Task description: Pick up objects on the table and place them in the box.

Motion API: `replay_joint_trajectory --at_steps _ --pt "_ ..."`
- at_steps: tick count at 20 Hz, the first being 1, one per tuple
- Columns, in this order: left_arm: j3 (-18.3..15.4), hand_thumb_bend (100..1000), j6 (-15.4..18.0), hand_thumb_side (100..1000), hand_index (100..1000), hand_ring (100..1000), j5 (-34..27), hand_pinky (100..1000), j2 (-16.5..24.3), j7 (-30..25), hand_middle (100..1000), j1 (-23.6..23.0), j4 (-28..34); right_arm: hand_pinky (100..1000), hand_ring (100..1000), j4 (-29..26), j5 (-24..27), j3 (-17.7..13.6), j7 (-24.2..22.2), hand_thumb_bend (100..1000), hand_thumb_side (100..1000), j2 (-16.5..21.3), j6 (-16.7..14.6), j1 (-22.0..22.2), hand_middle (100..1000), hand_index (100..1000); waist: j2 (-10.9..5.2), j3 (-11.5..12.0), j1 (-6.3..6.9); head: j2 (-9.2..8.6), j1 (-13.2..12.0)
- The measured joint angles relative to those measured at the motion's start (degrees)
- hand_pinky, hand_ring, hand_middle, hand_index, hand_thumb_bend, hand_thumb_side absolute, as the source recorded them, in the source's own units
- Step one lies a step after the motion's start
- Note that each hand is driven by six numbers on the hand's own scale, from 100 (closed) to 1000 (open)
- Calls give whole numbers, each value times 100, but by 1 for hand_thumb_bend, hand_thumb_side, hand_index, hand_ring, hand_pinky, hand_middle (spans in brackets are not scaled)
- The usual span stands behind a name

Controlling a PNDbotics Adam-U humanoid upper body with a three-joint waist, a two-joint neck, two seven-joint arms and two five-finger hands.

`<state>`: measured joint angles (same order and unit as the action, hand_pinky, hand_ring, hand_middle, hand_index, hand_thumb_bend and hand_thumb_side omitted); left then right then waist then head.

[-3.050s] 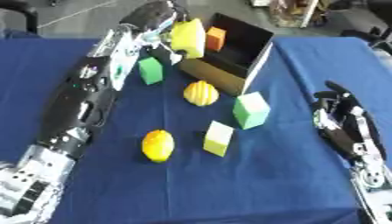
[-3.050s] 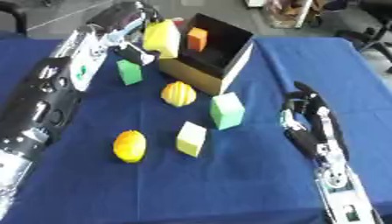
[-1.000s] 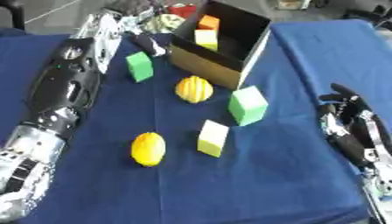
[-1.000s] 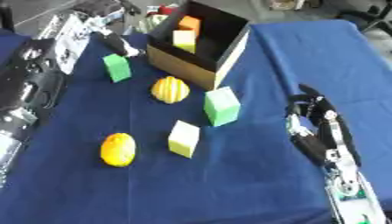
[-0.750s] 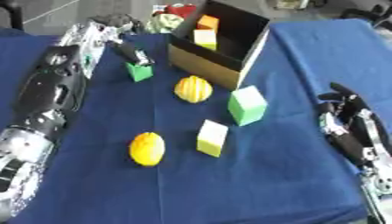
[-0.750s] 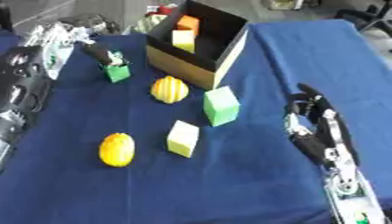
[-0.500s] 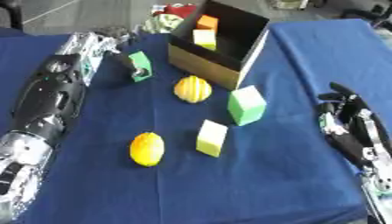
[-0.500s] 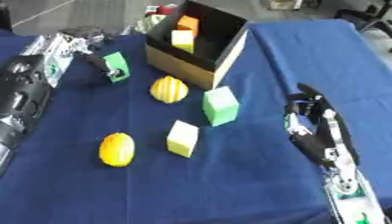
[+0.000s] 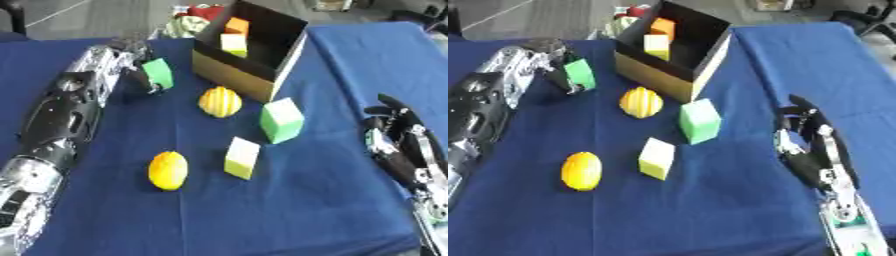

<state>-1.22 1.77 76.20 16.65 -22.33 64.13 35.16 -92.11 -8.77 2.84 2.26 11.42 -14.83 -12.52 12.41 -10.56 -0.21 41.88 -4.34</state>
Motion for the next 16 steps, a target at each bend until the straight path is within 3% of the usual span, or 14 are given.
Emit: replay_joint_trajectory --at_steps 2,6,12,16 --pt "-24 288 -49 164 621 392 -128 584 -2 169 359 -8 63 720 663 0 0 -1 3 100 348 0 -1 0 692 899 0 0 0 0 0" --pt "-50 198 -226 129 585 353 -625 574 -3 843 314 29 456 720 663 2 -4 -1 5 100 348 0 -2 0 692 899 0 5 0 0 0" --pt "231 220 -315 100 606 380 -1359 595 -161 1682 338 303 1319 720 663 4 -16 -1 5 100 345 1 -2 2 692 899 0 5 0 3 -6" --pt "453 176 -253 112 658 435 -1399 636 -561 1875 395 359 1360 721 664 8 -16 6 -6 100 343 1 -4 0 692 900 -4 -63 0 4 -39"
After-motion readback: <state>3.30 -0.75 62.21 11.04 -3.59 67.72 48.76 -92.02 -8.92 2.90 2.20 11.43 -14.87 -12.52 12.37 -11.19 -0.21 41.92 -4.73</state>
